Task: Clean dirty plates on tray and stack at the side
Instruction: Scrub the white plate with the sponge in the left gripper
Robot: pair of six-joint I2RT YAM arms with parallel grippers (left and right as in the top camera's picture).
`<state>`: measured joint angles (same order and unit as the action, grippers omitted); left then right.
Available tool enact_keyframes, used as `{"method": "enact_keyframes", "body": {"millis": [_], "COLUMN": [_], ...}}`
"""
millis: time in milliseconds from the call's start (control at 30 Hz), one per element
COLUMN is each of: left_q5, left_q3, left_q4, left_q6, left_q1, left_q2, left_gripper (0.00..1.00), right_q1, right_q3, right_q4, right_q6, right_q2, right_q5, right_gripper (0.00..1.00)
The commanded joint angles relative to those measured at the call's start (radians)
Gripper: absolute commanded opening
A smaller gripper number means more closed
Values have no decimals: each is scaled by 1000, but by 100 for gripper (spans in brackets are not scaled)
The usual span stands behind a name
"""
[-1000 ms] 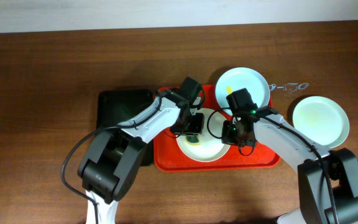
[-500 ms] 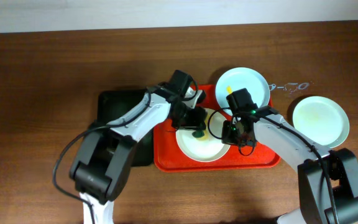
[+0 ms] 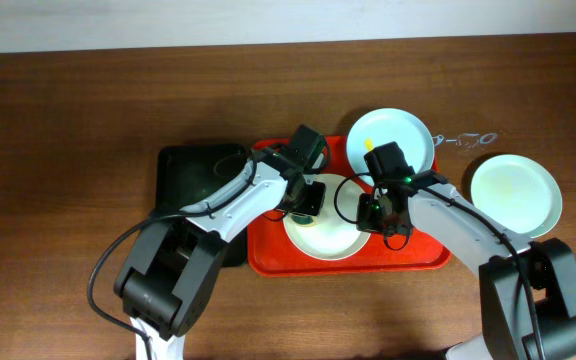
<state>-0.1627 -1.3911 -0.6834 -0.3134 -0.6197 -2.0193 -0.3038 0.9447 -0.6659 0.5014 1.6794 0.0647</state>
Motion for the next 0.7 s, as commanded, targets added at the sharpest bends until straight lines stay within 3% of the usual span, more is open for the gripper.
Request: {"method": "enact_keyframes", "body": {"millis": [0,233,433,667], "left_q5": [38,9,-351,-529], "left_q3": [19,93,93,29], "left_q4": [2,18,113,122], "left_q6": [0,-15,-15,-15], "left_q1": [0,0,0,8], "left_q2": [22,5,-77,-72], "left_gripper": [0,0,0,0], "right_q1": [-11,-11,-11,-11], "right_q3": [14,14,14,14], "right_q4": [7,8,8,11], "right_q6": [9,9,9,9], "right_q2": [11,11,11,11], "right_q5": [14,14,14,14], "right_gripper": [4,4,4,4]}}
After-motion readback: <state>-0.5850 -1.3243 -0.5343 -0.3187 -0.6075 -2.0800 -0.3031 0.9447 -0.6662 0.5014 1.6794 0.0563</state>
